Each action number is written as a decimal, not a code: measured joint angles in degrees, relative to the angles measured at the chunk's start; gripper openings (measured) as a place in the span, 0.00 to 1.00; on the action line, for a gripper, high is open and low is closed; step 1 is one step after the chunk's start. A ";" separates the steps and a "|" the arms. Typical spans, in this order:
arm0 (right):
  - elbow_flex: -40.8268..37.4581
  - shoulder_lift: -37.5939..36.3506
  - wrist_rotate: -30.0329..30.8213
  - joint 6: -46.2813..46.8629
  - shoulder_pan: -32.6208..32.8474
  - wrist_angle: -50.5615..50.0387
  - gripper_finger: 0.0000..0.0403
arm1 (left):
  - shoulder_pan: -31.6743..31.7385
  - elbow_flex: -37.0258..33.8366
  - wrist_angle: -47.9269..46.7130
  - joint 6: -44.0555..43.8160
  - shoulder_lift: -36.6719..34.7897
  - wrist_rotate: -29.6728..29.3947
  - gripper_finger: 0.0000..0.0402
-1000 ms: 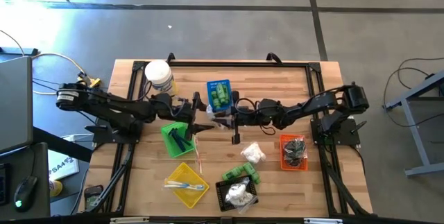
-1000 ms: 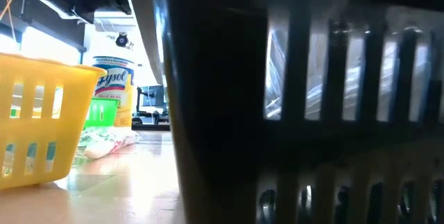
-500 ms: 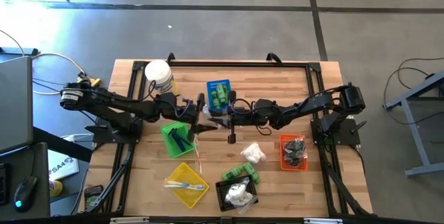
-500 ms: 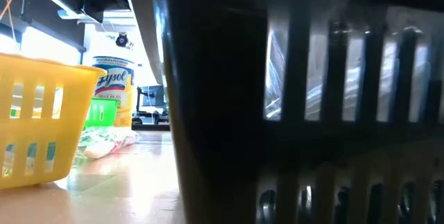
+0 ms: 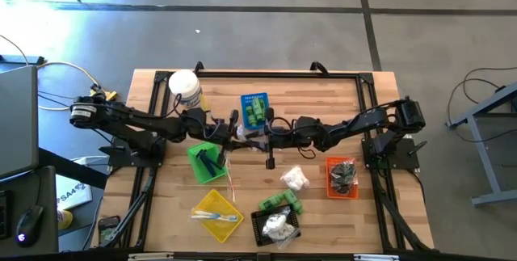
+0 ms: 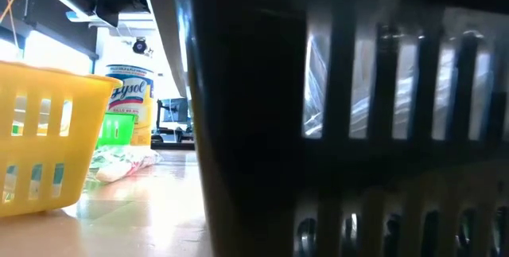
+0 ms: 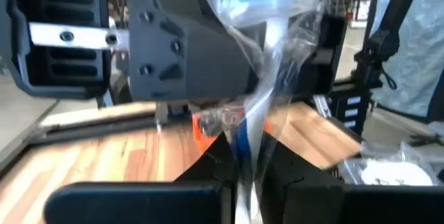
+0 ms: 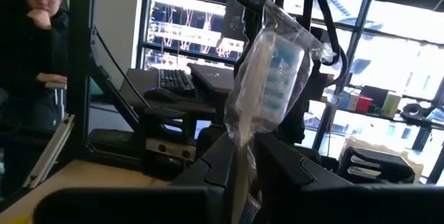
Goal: Pick & Place Travel size toiletries
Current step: Put the blue toothbrush into the yellow bin
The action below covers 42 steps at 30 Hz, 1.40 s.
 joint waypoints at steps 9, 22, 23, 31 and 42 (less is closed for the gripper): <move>-0.07 -1.18 -1.33 1.95 0.59 -3.68 0.37 | -0.21 -0.02 -13.26 1.53 -4.78 -4.31 0.04; -0.07 -4.74 2.71 0.05 2.38 -11.08 0.55 | -9.72 0.35 -39.67 5.34 -19.63 -21.47 0.04; -0.05 -4.74 3.93 -0.16 2.57 -12.16 0.54 | -10.92 1.37 -43.10 4.67 -20.51 -22.83 0.04; -8.02 -8.66 5.69 1.56 2.44 -14.63 0.42 | -26.08 16.64 -76.63 -5.24 -17.76 -38.41 0.04; -23.41 -20.56 5.71 5.01 -0.04 -3.85 0.06 | -36.43 35.10 -103.36 -20.85 3.58 -32.31 0.04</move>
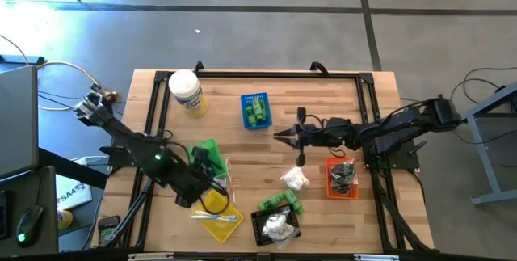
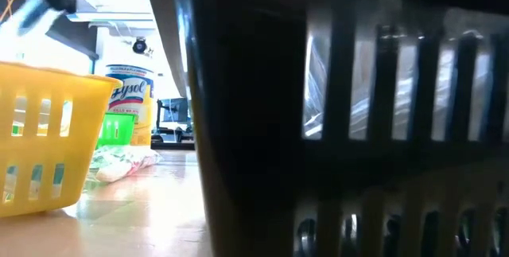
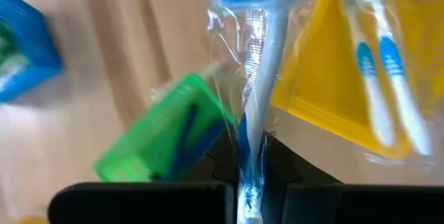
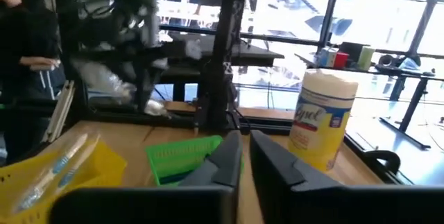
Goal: Pick & Place Travel size toiletries
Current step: Put the blue toothbrush into the yellow bin
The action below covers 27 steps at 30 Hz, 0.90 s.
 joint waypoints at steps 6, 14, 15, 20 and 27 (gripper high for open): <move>-1.40 -1.65 0.34 -0.02 -0.02 -1.99 0.02 | 0.02 12.41 -10.81 -4.86 12.48 7.66 0.04; -1.40 -1.73 1.75 -0.20 -0.02 -4.77 0.02 | -0.12 26.90 -24.52 -11.37 28.14 21.70 0.04; -1.40 -1.73 2.09 -0.23 -0.02 -4.87 0.02 | -0.43 28.00 -24.51 -11.32 29.45 23.13 0.04; -1.40 -1.73 2.47 -0.98 -0.02 -5.09 0.02 | -0.88 29.92 -25.18 -8.43 33.72 26.89 0.04; -1.40 -1.73 2.45 -2.19 -0.02 -4.96 0.02 | -0.69 29.92 -23.61 -8.36 36.57 29.05 0.04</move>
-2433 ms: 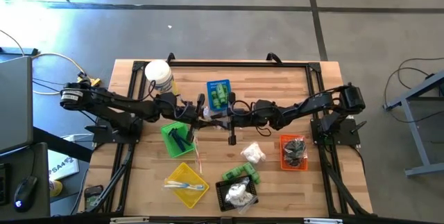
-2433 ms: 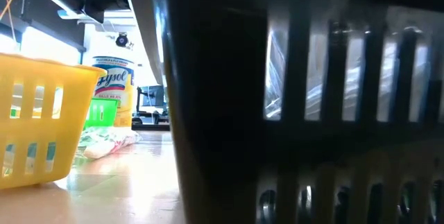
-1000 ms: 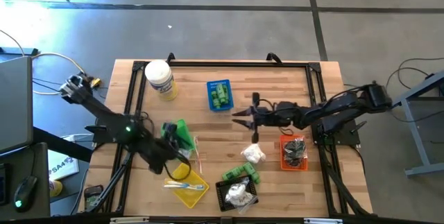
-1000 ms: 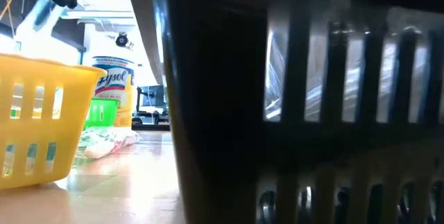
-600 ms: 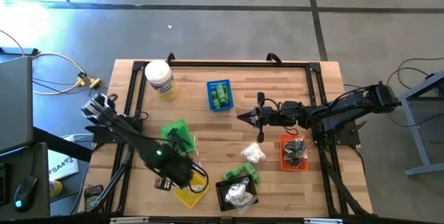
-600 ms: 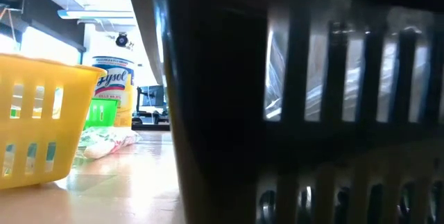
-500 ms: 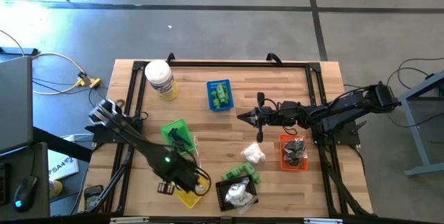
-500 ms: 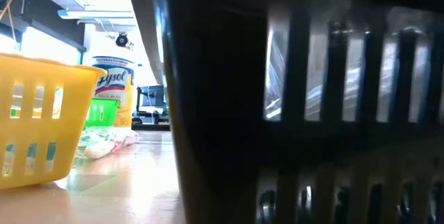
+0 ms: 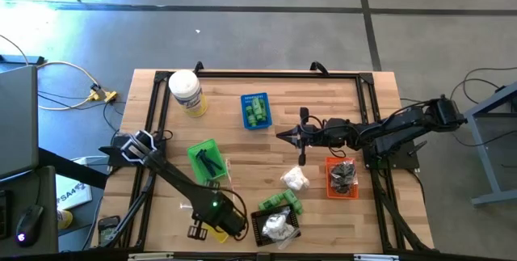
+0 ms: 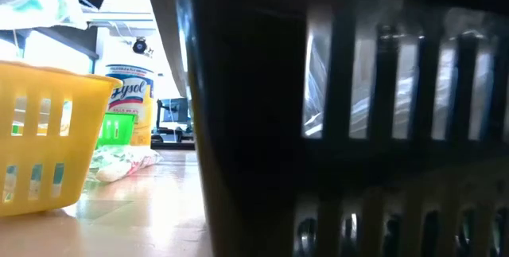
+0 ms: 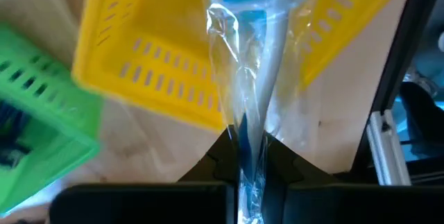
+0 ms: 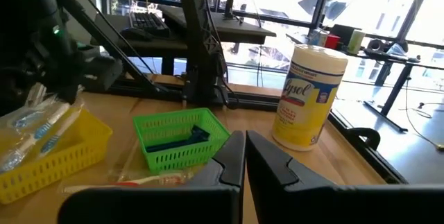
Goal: Pick & Place Travel size toiletries
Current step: Put the blue toothbrush into the yellow bin, then put the cotton pack into the black bin
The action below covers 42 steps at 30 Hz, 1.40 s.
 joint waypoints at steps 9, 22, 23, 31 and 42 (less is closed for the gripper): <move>0.00 0.00 0.00 -0.04 0.00 0.22 0.02 | 0.09 0.00 1.08 4.17 3.23 1.31 0.04; 0.00 0.02 -0.04 -0.07 0.00 0.20 0.02 | 1.68 -0.02 1.96 4.23 3.72 2.75 0.25; 0.00 0.02 -0.02 -0.07 0.00 0.22 0.02 | 1.66 -0.02 1.96 4.23 3.72 2.87 0.28; 0.02 0.02 -0.04 -0.20 0.00 0.19 0.02 | 1.62 0.28 1.02 4.21 3.69 2.98 0.43; 0.02 0.02 -0.04 -0.22 0.00 0.05 0.02 | 1.60 9.23 -6.88 5.12 3.63 -2.61 0.49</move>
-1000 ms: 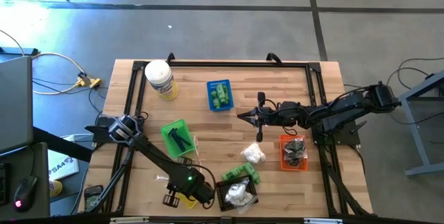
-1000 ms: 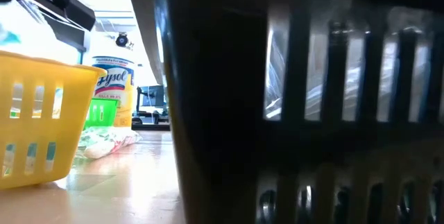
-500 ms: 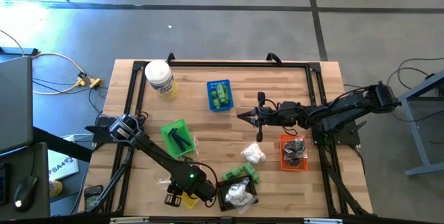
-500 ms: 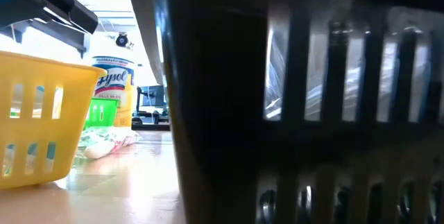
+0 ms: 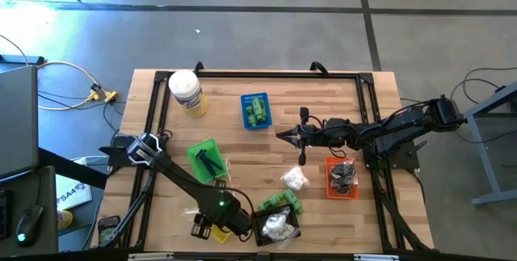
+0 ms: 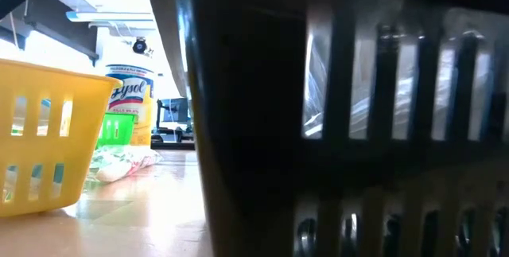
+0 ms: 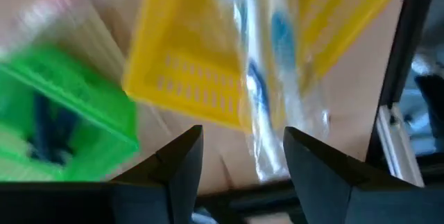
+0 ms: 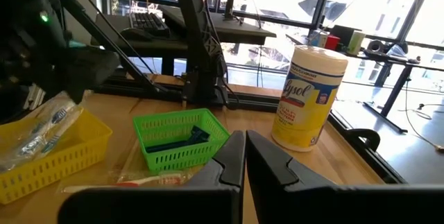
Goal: Pick & Place Travel size toiletries
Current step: Put the cotton pack into the black bin
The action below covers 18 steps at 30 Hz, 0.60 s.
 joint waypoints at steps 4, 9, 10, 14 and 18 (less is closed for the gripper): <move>0.01 0.00 0.08 0.08 0.00 -0.12 0.02 | -0.58 1.43 0.38 4.67 -3.81 -4.53 0.48; 0.14 -3.94 5.41 2.18 0.74 -4.04 0.02 | -2.75 1.44 3.47 6.76 -12.69 -17.13 0.40; 0.10 -5.31 6.06 2.30 1.00 -6.42 0.02 | -2.93 1.46 5.38 7.07 -14.78 -19.29 0.37; 0.02 -9.77 6.18 3.81 2.01 -11.03 0.02 | -2.24 1.47 13.86 8.83 -22.13 -28.48 0.20; -0.94 -13.78 0.91 3.87 2.82 -12.18 0.02 | 0.25 -1.89 23.43 14.75 -28.10 -35.59 0.03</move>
